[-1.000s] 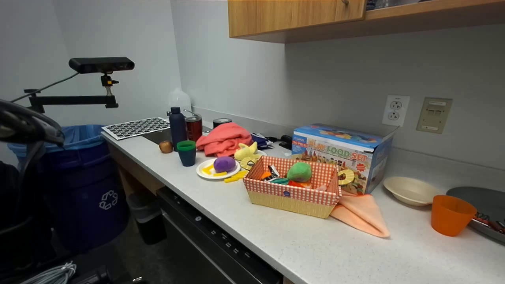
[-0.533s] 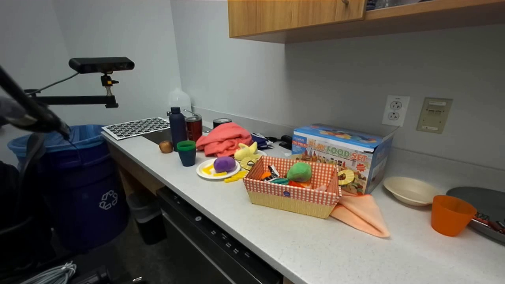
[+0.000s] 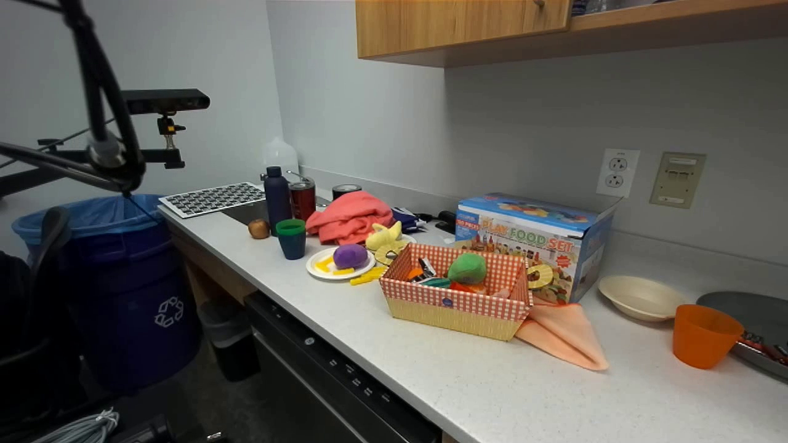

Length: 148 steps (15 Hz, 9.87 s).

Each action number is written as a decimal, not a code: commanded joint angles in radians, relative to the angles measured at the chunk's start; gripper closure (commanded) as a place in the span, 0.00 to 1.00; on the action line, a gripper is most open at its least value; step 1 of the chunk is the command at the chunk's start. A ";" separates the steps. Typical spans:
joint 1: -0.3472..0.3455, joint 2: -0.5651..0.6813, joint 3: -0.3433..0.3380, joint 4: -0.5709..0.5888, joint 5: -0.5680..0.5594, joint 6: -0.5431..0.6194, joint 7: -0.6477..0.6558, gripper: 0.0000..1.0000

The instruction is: Open the right door of the cabinet above the blue box, take the pineapple plush toy out of the cabinet and place it in the basket

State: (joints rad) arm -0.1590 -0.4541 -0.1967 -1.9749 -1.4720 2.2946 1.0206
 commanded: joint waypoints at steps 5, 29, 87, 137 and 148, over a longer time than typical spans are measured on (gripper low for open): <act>0.025 0.056 -0.063 0.058 0.163 0.340 0.095 0.00; 0.086 0.240 -0.034 0.111 0.665 0.491 -0.264 0.00; -0.044 0.684 0.068 0.409 1.405 0.909 -0.976 0.26; -0.145 0.677 0.182 0.550 1.462 0.628 -1.093 0.00; -0.110 0.671 0.139 0.539 1.462 0.606 -1.097 0.00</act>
State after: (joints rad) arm -0.3015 0.2238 -0.0277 -1.4382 -0.0432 2.9256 -0.0524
